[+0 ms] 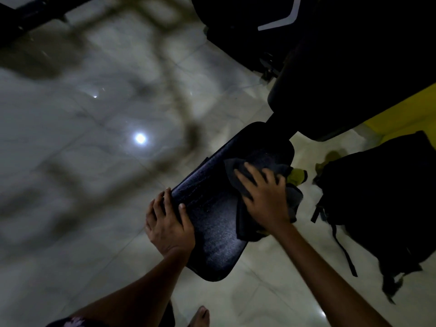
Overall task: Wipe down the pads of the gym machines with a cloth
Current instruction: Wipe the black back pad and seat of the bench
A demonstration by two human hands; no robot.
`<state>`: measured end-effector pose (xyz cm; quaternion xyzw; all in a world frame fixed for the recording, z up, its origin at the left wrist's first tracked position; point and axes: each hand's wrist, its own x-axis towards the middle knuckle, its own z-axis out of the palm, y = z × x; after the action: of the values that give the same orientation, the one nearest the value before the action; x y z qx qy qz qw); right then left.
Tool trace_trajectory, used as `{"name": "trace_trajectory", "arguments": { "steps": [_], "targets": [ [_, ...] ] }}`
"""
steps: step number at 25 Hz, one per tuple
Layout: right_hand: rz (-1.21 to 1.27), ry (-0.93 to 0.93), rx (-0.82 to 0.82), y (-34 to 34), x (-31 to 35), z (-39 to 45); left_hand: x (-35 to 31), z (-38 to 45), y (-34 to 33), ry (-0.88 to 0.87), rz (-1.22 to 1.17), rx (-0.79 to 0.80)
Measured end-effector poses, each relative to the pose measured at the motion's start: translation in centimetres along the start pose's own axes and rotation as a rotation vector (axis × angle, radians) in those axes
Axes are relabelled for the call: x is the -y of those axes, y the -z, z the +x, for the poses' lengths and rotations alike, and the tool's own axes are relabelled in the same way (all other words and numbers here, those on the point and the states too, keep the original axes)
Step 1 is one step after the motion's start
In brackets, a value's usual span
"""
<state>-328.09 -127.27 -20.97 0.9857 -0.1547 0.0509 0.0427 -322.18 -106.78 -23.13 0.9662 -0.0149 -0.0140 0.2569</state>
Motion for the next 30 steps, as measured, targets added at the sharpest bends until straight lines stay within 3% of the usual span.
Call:
{"name": "trace_trajectory", "arguments": {
  "steps": [3, 5, 7, 12, 16, 20, 22, 26, 28, 30],
  "targets": [
    [-0.012, -0.195, -0.023, 0.1, -3.8, 3.3, -0.1, 0.0, 0.0, -0.01, -0.001, -0.01],
    [0.045, -0.4, 0.052, 0.3, -3.1, 7.0, 0.0, 0.0, 0.0, -0.01, 0.008, -0.012],
    [0.084, -0.468, 0.088, 0.7, -0.8, 8.6, 0.0, 0.0, 0.1, -0.003, 0.012, -0.012],
    [-0.016, 0.001, 0.106, 1.1, -2.2, 2.8, 0.0, -0.1, 0.1, -0.007, 0.025, -0.006],
    [-0.082, -0.201, 0.076, 0.6, -4.1, 5.3, 0.0, -0.1, 0.1, 0.001, 0.018, -0.024],
    [0.037, -0.429, 0.176, 0.7, -2.4, 9.3, 0.1, 0.0, 0.2, -0.003, 0.014, -0.03],
    [0.052, -0.333, 0.118, 1.1, -0.7, 8.1, 0.1, 0.1, 0.2, 0.005, 0.01, -0.028],
    [0.017, 0.284, 0.103, 1.1, -2.9, 2.9, -0.6, -0.3, 0.8, 0.039, -0.032, -0.036],
    [0.011, 0.236, 0.103, 0.8, -5.9, 3.8, -0.8, -0.1, 1.1, 0.058, -0.051, -0.061],
    [0.07, 0.008, 0.169, 1.2, -6.5, 6.3, -1.4, -1.0, 1.1, 0.172, -0.088, -0.123]
  ]
}}
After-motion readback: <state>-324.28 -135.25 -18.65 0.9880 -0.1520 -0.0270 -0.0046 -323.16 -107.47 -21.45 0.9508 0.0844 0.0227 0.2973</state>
